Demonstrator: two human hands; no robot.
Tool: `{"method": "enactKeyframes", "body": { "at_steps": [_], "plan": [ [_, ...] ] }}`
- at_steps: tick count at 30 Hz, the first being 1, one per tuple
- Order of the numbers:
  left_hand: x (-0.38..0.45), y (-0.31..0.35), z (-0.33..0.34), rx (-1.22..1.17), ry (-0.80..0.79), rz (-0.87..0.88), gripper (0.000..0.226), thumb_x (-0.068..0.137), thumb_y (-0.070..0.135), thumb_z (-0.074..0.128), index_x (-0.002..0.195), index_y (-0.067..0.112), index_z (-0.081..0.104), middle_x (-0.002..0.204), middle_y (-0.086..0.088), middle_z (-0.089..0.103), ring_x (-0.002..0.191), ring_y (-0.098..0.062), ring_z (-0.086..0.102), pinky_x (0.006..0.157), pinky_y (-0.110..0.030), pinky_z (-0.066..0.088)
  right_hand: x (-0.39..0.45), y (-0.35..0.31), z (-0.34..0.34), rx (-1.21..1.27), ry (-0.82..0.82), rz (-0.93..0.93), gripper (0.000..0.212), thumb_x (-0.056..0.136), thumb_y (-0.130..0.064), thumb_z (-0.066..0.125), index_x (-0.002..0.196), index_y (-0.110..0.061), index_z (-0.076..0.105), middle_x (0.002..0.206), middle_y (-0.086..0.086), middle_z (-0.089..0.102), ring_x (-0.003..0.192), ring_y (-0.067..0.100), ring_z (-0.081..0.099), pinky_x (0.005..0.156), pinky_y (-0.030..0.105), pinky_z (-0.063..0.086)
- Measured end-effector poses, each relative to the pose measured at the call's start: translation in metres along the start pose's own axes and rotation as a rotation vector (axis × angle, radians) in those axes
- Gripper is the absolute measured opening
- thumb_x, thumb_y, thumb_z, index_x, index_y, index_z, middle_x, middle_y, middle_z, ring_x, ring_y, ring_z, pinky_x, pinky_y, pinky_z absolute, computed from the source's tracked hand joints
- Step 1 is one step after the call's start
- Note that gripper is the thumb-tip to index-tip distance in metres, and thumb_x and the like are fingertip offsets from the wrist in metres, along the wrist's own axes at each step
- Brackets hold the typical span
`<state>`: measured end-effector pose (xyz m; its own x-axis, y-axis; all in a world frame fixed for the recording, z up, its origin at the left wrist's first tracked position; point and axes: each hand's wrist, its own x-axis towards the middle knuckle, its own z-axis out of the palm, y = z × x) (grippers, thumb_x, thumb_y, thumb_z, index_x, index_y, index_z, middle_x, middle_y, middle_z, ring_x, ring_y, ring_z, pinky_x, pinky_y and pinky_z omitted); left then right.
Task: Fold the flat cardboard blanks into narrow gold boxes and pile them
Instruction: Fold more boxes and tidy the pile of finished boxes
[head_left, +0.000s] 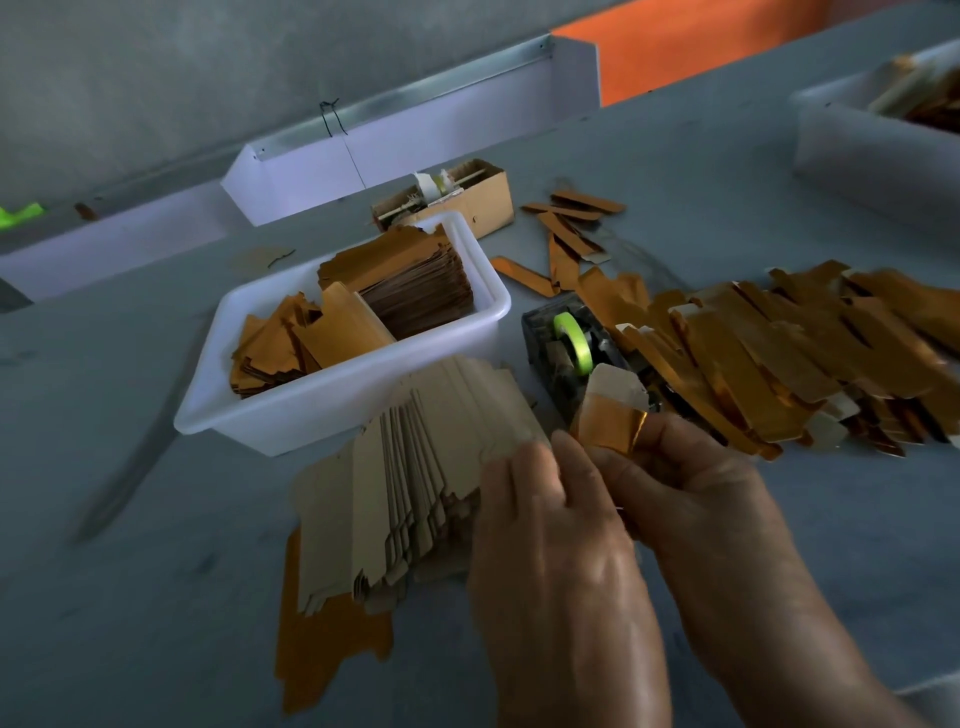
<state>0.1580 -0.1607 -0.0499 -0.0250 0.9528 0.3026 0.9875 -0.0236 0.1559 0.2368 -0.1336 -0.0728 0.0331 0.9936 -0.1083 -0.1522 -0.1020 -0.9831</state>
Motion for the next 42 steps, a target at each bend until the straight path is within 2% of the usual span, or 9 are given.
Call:
{"method": "enactKeyframes", "body": {
  "at_steps": [4, 7, 11, 16, 21, 25, 28, 32, 42],
  "plan": [
    [0.0, -0.004, 0.003, 0.03, -0.053, 0.025, 0.042, 0.037, 0.007, 0.082, 0.078, 0.012, 0.075, 0.068, -0.004, 0.058, 0.063, -0.019, 0.061, 0.038, -0.022, 0.042, -0.002, 0.0, 0.0, 0.079, -0.036, 0.072, 0.016, 0.079, -0.034, 0.063, 0.083, -0.021, 0.071, 0.075, 0.0, 0.072, 0.07, 0.011, 0.07, 0.059, 0.02, 0.053],
    [0.001, -0.012, 0.008, -0.125, -0.008, 0.029, 0.033, 0.051, 0.011, 0.084, 0.081, 0.019, 0.073, 0.074, 0.002, 0.054, 0.07, -0.015, 0.06, 0.046, -0.02, 0.042, 0.001, 0.002, 0.002, -0.005, 0.005, 0.081, 0.041, 0.057, -0.056, 0.065, 0.08, -0.022, 0.069, 0.078, 0.0, 0.072, 0.077, 0.015, 0.07, 0.071, 0.035, 0.057],
    [0.004, -0.023, 0.004, -0.592, -0.036, -0.245, 0.016, 0.083, 0.027, 0.068, 0.092, 0.04, 0.064, 0.091, 0.015, 0.058, 0.085, -0.001, 0.058, 0.068, -0.015, 0.051, 0.007, -0.001, 0.005, 0.013, 0.02, 0.093, 0.011, 0.076, -0.033, 0.067, 0.075, -0.022, 0.068, 0.073, 0.002, 0.069, 0.077, 0.019, 0.067, 0.08, 0.042, 0.054],
    [0.013, -0.039, -0.009, -1.048, -0.296, -0.499, 0.004, 0.082, 0.03, 0.07, 0.082, 0.026, 0.068, 0.069, 0.003, 0.069, 0.052, -0.005, 0.062, 0.044, -0.016, 0.044, 0.006, -0.007, 0.005, 0.154, -0.04, 0.084, 0.013, 0.074, -0.031, 0.063, 0.068, -0.02, 0.068, 0.063, -0.002, 0.062, 0.066, 0.01, 0.062, 0.069, 0.026, 0.049],
    [0.02, -0.032, -0.007, -1.162, -0.279, -0.522, 0.004, 0.082, 0.018, 0.07, 0.079, 0.016, 0.071, 0.065, 0.0, 0.071, 0.054, -0.007, 0.066, 0.048, -0.015, 0.048, 0.012, -0.019, -0.006, -0.11, -0.017, -0.009, 0.031, 0.081, -0.043, 0.054, 0.069, -0.016, 0.065, 0.061, 0.001, 0.06, 0.056, 0.01, 0.057, 0.054, 0.013, 0.047],
    [0.027, -0.031, -0.002, -1.284, -0.172, -0.619, 0.009, 0.085, 0.011, 0.066, 0.076, 0.012, 0.067, 0.067, -0.001, 0.071, 0.054, -0.007, 0.065, 0.047, -0.015, 0.048, 0.037, -0.025, -0.031, -0.469, 0.206, -0.225, 0.015, 0.09, -0.027, 0.056, 0.081, -0.023, 0.068, 0.08, -0.002, 0.064, 0.061, 0.004, 0.055, 0.048, 0.014, 0.037],
    [0.028, -0.034, 0.003, -1.267, -0.129, -0.632, 0.01, 0.086, 0.012, 0.064, 0.076, 0.01, 0.065, 0.06, 0.0, 0.062, 0.043, -0.004, 0.052, 0.039, -0.014, 0.039, 0.052, -0.022, -0.042, -0.554, 0.092, -0.176, 0.013, 0.088, -0.025, 0.06, 0.079, -0.024, 0.068, 0.057, -0.011, 0.062, 0.05, -0.003, 0.054, 0.039, 0.01, 0.034],
    [0.029, -0.036, 0.012, -1.247, -0.117, -0.662, 0.011, 0.086, 0.015, 0.066, 0.076, 0.011, 0.066, 0.058, 0.001, 0.059, 0.041, -0.001, 0.047, 0.037, -0.013, 0.034, 0.061, -0.012, -0.042, -0.562, -0.044, -0.083, 0.009, 0.088, -0.03, 0.061, 0.083, -0.029, 0.069, 0.071, -0.005, 0.067, 0.071, 0.012, 0.063, 0.058, 0.023, 0.046],
    [0.03, -0.033, 0.021, -1.287, -0.137, -0.659, 0.01, 0.086, 0.011, 0.066, 0.077, 0.013, 0.07, 0.061, 0.001, 0.064, 0.051, -0.005, 0.056, 0.044, -0.016, 0.042, 0.069, -0.009, -0.031, -0.579, -0.028, -0.044, 0.009, 0.086, -0.027, 0.065, 0.076, -0.027, 0.066, 0.073, -0.004, 0.067, 0.072, 0.011, 0.063, 0.061, 0.023, 0.048]
  ]
}}
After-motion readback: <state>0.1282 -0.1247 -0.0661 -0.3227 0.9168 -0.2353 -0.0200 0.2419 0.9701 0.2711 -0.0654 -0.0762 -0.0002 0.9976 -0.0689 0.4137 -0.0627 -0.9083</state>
